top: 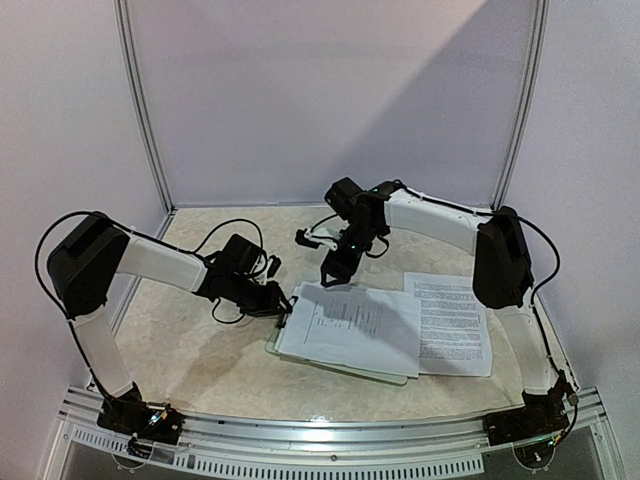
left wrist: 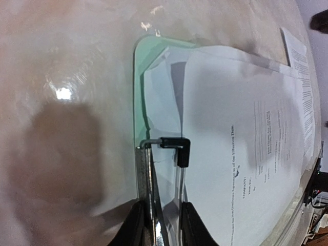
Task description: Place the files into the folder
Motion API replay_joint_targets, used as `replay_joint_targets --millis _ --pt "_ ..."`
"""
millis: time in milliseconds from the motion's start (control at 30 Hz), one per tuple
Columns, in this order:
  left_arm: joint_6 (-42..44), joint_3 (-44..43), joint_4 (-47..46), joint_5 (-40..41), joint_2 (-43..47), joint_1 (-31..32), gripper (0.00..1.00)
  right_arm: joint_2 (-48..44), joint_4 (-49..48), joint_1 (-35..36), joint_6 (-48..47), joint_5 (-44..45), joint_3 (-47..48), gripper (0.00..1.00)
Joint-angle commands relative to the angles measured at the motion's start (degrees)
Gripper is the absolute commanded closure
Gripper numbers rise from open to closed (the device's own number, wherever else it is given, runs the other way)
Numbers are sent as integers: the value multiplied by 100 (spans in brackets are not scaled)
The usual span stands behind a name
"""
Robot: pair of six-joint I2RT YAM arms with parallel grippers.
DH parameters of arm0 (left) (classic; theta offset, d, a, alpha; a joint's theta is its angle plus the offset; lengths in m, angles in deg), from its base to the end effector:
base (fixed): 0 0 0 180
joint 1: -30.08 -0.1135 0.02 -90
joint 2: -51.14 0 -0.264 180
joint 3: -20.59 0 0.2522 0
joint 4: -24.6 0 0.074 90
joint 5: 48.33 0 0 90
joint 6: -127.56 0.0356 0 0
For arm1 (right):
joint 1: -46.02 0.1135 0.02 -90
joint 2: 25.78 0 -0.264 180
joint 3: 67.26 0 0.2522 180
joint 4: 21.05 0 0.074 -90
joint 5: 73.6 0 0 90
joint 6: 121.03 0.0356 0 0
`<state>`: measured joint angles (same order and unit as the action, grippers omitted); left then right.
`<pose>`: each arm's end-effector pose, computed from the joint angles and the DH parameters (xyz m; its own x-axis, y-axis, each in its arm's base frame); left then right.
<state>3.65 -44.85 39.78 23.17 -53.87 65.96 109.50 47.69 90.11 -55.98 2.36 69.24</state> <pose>0.2729 -0.2113 0.1198 -0.9420 0.0284 -0.3344 0.2153 0.8156 -0.5370 0.3540 0.3550 0.2043 -0.2889 -0.8496 -0.4412 -0.9524 0.3020 0.0420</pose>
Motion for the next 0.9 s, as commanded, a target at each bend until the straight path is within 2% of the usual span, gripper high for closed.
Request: replay_joint_targets --millis 0,67,133,267,367,533,867 --pt "-10 186 545 -189 -324 60 100 -469 -6 40 112 -306 66 33" --pt "9 155 565 -197 -345 60 100 -608 25 42 18 -703 -312 32" --pt "22 156 571 -193 -345 51 100 -879 -185 90 -163 -915 -1133 33" --pt "8 176 538 -219 -369 42 100 -1730 -1147 305 -549 -1323 -3093 35" --pt "-7 176 494 -223 -396 42 100 -2084 -1728 516 -605 -1326 -3796 40" --pt "-52 158 486 -200 -373 42 100 -1865 -2358 764 -233 -942 -3973 49" --pt "-134 269 530 197 -260 136 100 -1017 -2240 978 571 -601 -3294 52"
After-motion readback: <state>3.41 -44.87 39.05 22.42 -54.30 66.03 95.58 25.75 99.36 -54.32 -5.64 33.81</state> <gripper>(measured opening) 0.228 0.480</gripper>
